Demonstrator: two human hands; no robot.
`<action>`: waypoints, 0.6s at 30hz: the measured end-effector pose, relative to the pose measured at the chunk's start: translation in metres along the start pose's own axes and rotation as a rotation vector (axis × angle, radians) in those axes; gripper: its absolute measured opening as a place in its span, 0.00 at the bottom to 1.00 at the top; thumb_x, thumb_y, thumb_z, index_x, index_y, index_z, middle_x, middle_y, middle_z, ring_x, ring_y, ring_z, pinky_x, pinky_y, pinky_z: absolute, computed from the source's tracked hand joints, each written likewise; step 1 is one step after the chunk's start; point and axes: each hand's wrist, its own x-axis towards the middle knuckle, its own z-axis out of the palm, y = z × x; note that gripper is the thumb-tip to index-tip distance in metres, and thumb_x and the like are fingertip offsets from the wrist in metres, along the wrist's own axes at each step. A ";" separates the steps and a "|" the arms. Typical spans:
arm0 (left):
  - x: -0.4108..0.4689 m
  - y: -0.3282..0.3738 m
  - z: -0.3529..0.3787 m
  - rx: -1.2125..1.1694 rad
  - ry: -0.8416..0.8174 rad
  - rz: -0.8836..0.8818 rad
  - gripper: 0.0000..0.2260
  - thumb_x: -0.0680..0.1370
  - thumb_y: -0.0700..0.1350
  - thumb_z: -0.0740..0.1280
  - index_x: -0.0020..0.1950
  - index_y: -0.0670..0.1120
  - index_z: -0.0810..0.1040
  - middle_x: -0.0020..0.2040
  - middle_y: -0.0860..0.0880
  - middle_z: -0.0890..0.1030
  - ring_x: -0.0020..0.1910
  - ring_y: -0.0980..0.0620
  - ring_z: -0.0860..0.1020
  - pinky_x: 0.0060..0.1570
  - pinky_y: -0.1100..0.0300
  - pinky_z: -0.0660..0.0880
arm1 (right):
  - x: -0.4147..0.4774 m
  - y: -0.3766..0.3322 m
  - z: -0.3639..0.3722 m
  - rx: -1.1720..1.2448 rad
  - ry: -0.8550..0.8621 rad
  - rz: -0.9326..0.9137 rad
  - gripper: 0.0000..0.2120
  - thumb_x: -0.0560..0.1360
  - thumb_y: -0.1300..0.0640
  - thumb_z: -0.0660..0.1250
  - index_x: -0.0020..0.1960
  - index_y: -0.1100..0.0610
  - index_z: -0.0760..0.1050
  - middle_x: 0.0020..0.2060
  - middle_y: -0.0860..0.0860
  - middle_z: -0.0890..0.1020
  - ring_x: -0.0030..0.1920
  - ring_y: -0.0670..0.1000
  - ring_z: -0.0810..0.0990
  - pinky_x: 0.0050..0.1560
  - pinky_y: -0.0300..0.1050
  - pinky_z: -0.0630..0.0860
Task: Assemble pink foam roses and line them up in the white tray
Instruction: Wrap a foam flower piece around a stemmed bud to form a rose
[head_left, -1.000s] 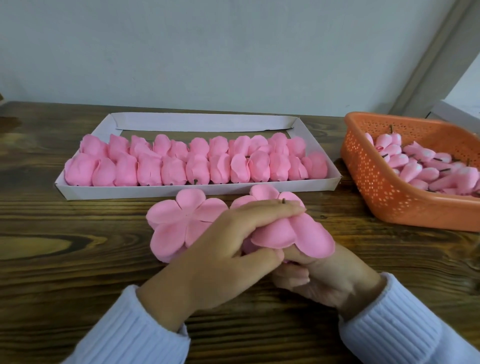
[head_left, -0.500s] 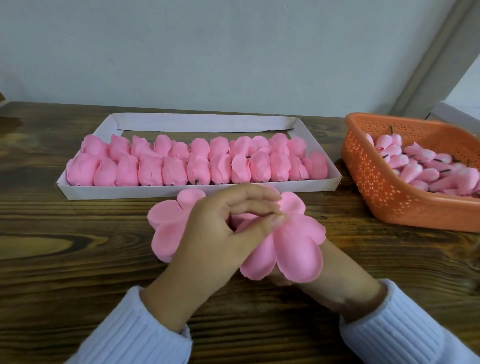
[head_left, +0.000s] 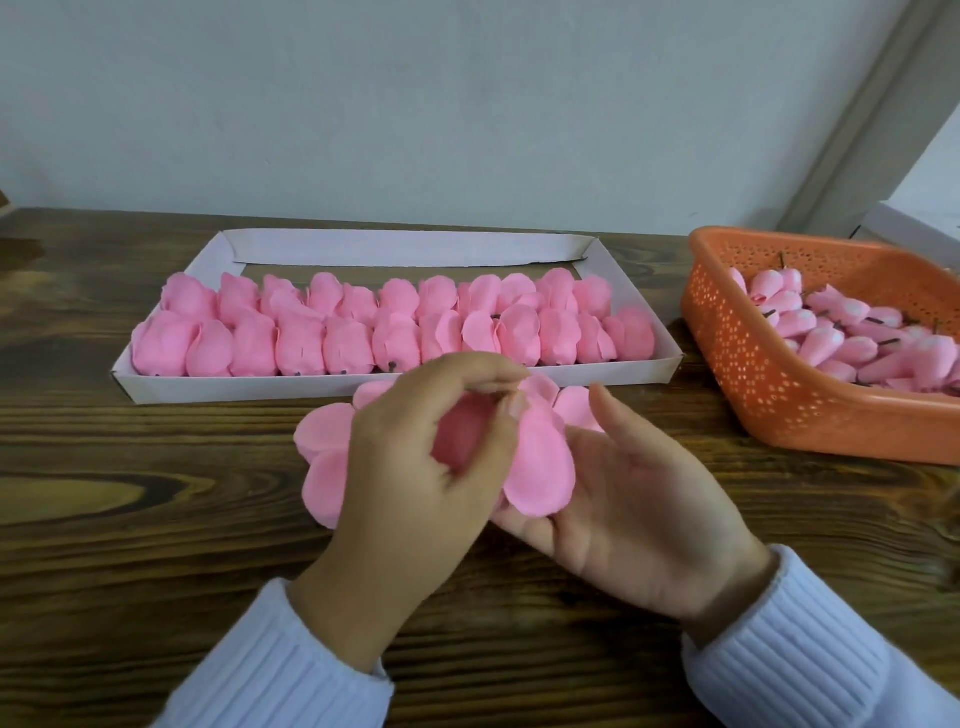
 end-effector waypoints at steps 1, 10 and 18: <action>0.001 0.000 0.001 -0.012 -0.020 0.005 0.06 0.75 0.39 0.66 0.50 0.47 0.78 0.45 0.54 0.81 0.46 0.59 0.79 0.49 0.66 0.74 | 0.000 0.001 0.001 -0.011 -0.022 0.009 0.30 0.76 0.43 0.58 0.70 0.63 0.70 0.68 0.60 0.73 0.65 0.57 0.74 0.68 0.53 0.69; -0.003 0.000 0.005 -0.196 -0.143 -0.130 0.17 0.71 0.40 0.69 0.58 0.52 0.74 0.46 0.54 0.79 0.49 0.55 0.79 0.50 0.72 0.70 | 0.000 0.003 -0.001 -0.044 -0.064 0.003 0.35 0.75 0.47 0.64 0.75 0.63 0.61 0.69 0.60 0.72 0.64 0.55 0.75 0.67 0.49 0.72; -0.007 -0.001 0.010 -0.045 -0.182 -0.196 0.26 0.67 0.45 0.74 0.62 0.59 0.70 0.46 0.59 0.79 0.49 0.63 0.77 0.49 0.77 0.67 | -0.001 0.004 -0.001 -0.139 -0.155 -0.001 0.38 0.74 0.46 0.69 0.76 0.62 0.59 0.65 0.58 0.75 0.64 0.55 0.74 0.69 0.52 0.67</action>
